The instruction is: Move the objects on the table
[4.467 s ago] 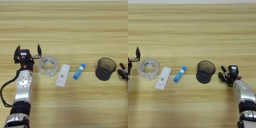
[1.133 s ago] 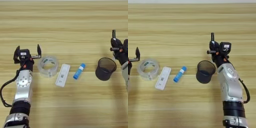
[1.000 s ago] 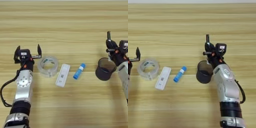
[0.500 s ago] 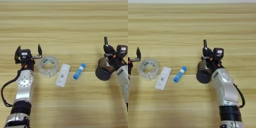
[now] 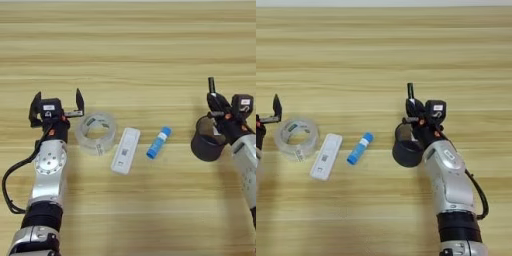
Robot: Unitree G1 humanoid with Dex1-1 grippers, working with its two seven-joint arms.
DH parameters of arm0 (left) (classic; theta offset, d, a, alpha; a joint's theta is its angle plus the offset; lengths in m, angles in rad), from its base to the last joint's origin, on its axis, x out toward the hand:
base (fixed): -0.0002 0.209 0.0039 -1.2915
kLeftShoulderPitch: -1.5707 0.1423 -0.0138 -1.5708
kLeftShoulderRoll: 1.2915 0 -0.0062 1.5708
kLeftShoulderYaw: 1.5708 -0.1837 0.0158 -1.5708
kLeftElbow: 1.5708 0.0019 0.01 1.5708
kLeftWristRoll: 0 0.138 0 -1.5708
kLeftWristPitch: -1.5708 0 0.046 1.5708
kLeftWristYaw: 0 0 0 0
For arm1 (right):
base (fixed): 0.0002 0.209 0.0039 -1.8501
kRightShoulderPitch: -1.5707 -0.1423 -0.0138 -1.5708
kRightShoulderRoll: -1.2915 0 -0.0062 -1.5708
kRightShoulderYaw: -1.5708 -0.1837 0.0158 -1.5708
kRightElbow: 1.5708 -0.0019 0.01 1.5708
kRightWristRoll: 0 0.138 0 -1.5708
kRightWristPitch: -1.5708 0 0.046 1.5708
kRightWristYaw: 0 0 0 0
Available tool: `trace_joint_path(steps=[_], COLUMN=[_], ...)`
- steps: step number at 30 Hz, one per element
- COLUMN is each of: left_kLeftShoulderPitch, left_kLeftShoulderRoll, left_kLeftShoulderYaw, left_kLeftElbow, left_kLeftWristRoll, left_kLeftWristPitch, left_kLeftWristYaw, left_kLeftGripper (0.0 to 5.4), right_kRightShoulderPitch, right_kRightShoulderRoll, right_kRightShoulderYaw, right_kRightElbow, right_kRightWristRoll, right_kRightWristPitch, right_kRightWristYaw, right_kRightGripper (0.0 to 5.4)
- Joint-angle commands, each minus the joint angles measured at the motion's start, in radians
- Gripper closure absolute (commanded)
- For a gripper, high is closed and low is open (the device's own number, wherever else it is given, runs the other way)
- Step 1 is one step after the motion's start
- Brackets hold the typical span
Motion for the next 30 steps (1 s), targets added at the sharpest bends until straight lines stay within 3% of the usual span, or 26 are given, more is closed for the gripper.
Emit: trace_joint_path(steps=[1, 16, 30], left_kLeftShoulderPitch=[-0.004, -0.006, -0.011], left_kLeftShoulderRoll=[-0.003, -0.004, -0.001], left_kLeftShoulderYaw=[-0.002, -0.002, 0.001], left_kLeftElbow=[-0.006, -0.004, 0.003], left_kLeftWristRoll=[0.008, 0.007, 0.003], left_kLeftWristPitch=[0.016, 0.016, 0.015], left_kLeftWristYaw=[0.003, 0.003, 0.001], left_kLeftGripper=[0.0, 0.0, 0.0], right_kRightShoulderPitch=[-0.006, -0.006, -0.015], right_kRightShoulderRoll=[-0.002, -0.004, -0.003], right_kRightShoulderYaw=[0.004, 0.016, 0.013], right_kRightElbow=[0.007, 0.035, 0.048], right_kRightWristRoll=[-0.011, -0.043, -0.039], right_kRightWristPitch=[-0.011, -0.044, -0.054], right_kRightWristYaw=[0.003, 0.012, 0.011], right_kRightGripper=[4.65, 4.65, 2.96])
